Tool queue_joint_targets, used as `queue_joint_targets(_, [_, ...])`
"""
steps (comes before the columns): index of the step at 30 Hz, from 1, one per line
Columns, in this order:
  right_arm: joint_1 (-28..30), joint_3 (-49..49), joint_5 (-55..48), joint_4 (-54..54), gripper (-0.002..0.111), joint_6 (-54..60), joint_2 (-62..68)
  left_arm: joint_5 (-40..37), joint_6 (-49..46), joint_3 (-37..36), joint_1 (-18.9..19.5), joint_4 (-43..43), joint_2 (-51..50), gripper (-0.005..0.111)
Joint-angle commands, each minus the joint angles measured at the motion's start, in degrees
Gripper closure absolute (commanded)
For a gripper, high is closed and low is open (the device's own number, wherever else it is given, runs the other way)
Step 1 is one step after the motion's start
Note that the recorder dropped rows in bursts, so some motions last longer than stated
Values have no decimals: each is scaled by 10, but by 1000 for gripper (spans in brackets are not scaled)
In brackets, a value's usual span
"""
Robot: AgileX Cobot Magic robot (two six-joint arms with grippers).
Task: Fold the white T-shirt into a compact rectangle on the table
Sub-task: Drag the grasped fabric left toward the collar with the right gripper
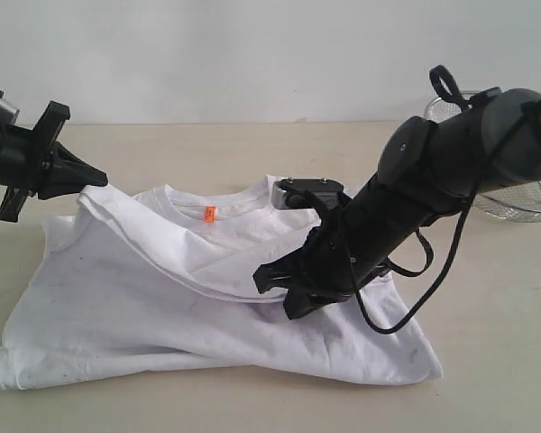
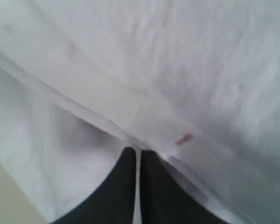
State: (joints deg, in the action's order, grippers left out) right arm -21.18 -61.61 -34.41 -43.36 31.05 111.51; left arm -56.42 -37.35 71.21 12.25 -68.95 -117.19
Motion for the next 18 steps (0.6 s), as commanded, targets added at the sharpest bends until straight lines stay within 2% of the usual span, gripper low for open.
queue_joint_targets(1, [-1, 1, 38, 1, 109, -5, -5, -9, -40, 4, -1, -2, 0, 102])
queue_joint_targets(5, [-1, 1, 70, 1, 109, -4, -5, -12, -64, 4, -1, 0, 0, 102])
queue_joint_targets(8, [-1, -2, 89, 1, 109, -6, -5, -12, -73, 4, -1, 2, 0, 94])
queue_joint_targets(15, [1, -49, 105, 4, 109, -6, 5, -13, -87, 5, 13, -26, 0, 47])
queue_joint_targets(18, [10, -83, 106, 13, 109, -12, 18, -29, -90, 8, 27, -43, 0, 34])
